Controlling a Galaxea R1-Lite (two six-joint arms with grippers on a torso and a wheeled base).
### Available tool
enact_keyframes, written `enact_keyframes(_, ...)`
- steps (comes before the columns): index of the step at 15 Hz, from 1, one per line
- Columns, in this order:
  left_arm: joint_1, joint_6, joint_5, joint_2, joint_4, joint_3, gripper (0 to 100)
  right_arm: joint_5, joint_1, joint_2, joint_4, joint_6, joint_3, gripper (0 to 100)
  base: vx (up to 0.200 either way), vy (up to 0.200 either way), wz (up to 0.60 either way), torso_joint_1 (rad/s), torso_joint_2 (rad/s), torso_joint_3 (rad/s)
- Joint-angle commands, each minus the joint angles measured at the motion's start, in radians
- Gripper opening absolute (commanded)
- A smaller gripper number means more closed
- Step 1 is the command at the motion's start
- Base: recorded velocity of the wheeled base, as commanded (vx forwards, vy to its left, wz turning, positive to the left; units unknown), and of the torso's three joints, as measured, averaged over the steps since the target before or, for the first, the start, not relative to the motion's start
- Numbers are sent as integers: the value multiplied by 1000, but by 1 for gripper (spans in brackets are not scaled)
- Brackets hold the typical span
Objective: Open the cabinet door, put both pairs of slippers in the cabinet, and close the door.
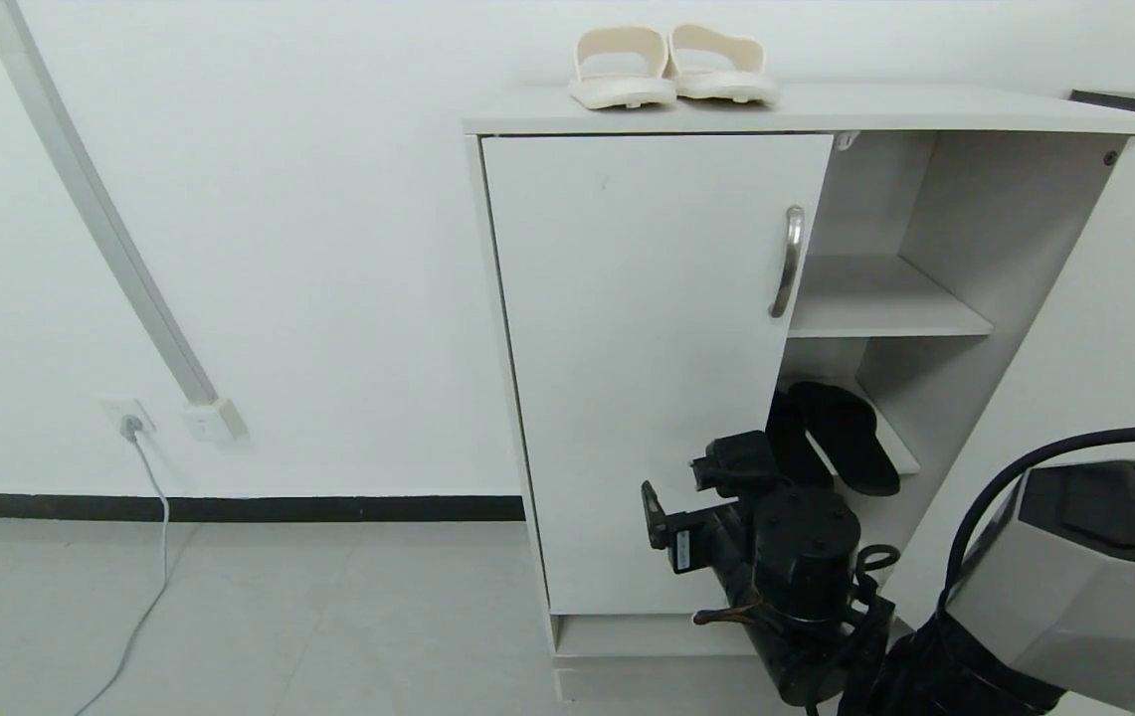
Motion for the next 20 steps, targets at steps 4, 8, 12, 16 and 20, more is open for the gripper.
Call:
enact_keyframes(4, 1, 0, 0, 2, -1, 0, 0, 44, -4, 7, -31, -13, 23, 100, 0, 0, 0, 0, 0, 0)
enact_keyframes(8, 1, 2, 0, 2, 1, 0, 0, 52, -4, 8, -38, -37, 48, 100, 0, 0, 0, 0, 0, 0)
enact_keyframes(12, 1, 2, 0, 2, -1, 0, 0, 53, -4, 16, -37, -39, 46, 100, 0, 0, 0, 0, 0, 0)
enact_keyframes(16, 1, 2, 0, 2, -1, 0, 0, 53, -4, 16, -37, -39, 48, 100, 0, 0, 0, 0, 0, 0)
enact_keyframes(20, 1, 2, 0, 2, -1, 0, 0, 53, -4, 17, -35, -39, 48, 100, 0, 0, 0, 1, -120, -207)
